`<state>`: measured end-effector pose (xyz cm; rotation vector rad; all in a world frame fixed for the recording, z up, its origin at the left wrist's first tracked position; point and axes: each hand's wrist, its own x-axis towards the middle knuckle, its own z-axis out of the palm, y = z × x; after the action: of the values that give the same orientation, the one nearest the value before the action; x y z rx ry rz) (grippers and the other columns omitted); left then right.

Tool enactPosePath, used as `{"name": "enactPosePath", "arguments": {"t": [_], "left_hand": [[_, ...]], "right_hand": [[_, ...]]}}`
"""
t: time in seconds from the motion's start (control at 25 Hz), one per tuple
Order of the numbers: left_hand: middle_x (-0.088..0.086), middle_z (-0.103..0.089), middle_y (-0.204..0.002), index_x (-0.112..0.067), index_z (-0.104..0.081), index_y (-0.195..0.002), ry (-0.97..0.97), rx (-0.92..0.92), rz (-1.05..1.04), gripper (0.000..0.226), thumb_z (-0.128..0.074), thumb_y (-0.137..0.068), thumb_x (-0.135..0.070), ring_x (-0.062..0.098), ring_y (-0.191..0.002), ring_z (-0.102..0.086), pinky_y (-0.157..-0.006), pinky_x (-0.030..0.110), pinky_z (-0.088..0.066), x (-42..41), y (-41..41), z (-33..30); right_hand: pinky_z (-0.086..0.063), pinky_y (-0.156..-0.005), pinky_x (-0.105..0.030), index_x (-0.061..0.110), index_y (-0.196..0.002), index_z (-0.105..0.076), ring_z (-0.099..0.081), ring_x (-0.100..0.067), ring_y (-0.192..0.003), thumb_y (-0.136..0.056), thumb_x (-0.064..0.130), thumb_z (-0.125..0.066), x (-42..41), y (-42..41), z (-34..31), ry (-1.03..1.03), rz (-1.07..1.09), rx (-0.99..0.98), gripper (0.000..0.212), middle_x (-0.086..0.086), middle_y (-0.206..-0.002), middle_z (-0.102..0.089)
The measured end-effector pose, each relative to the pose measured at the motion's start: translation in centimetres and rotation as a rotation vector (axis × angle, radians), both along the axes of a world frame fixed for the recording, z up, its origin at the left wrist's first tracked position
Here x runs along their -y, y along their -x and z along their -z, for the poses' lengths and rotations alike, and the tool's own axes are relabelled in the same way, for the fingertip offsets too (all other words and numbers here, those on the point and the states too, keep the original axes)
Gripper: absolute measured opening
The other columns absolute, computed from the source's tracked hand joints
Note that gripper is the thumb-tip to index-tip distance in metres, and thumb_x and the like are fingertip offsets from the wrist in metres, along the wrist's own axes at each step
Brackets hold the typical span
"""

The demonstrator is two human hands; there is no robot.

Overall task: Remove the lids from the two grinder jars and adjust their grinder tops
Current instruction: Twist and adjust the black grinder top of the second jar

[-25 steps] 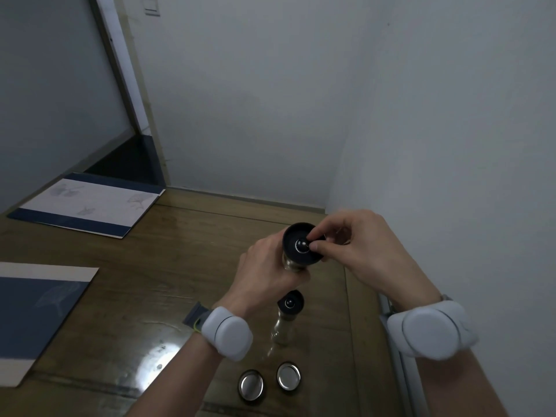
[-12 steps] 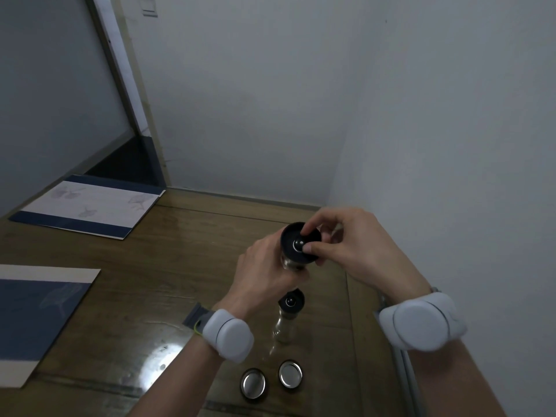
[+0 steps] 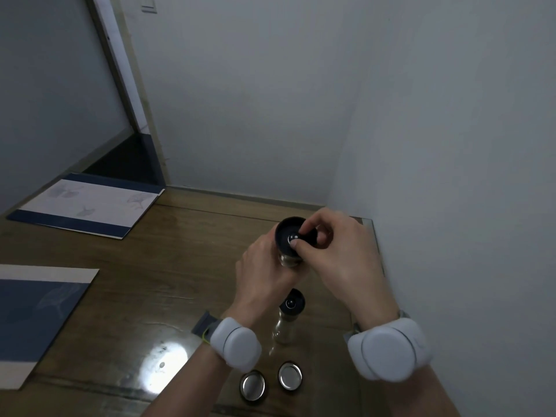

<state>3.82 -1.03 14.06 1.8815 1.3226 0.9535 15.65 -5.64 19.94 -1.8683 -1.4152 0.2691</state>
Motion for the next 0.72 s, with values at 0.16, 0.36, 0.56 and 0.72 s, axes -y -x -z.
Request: {"name": "enactPosePath", "arguments": {"t": [0.16,0.36,0.56,0.72], "left_hand": [[-0.012,-0.074,-0.095,-0.044,-0.063,-0.109,0.007,0.027,0.006,0.054,-0.049,-0.063,-0.068,0.018,-0.093,-0.071,-0.076,0.042,-0.058,0.3,-0.4,-0.3],[-0.014,-0.074,-0.094,-0.053,-0.054,-0.110,0.040,0.031,-0.009,0.045,-0.069,-0.068,-0.061,0.016,-0.093,-0.071,-0.077,0.040,-0.058,-0.1,0.3,-0.7],[-0.013,-0.075,-0.096,-0.052,-0.056,-0.115,0.050,-0.043,0.036,0.053,-0.080,-0.071,-0.035,0.017,-0.093,-0.072,-0.079,0.044,-0.060,-1.2,1.2,-1.1],[-0.013,-0.076,-0.094,-0.045,-0.064,-0.110,0.089,-0.035,0.201,0.047,-0.079,-0.067,-0.033,0.014,-0.088,-0.073,-0.079,0.046,-0.061,-2.5,2.5,-1.0]], "right_hand": [[-0.039,-0.062,-0.026,0.031,-0.082,-0.061,-0.053,-0.008,-0.074,-0.079,0.039,-0.080,0.1,0.7,0.0,-0.024,0.054,0.013,0.021,0.013,-0.077,-0.048],[-0.037,-0.062,-0.023,0.032,-0.081,-0.061,-0.054,-0.002,-0.073,-0.080,0.043,-0.078,0.3,0.1,-0.8,0.029,-0.039,0.073,0.020,0.013,-0.078,-0.051],[-0.050,-0.068,-0.032,0.035,-0.083,-0.065,-0.061,-0.007,-0.079,-0.079,0.033,-0.079,-0.6,-0.9,-2.7,0.092,-0.142,0.157,0.015,0.011,-0.080,-0.059],[-0.056,-0.078,-0.043,0.037,-0.087,-0.072,-0.064,-0.011,-0.082,-0.080,0.025,-0.077,-1.5,-1.5,-4.4,0.157,-0.293,0.197,0.014,0.010,-0.081,-0.063]]}}
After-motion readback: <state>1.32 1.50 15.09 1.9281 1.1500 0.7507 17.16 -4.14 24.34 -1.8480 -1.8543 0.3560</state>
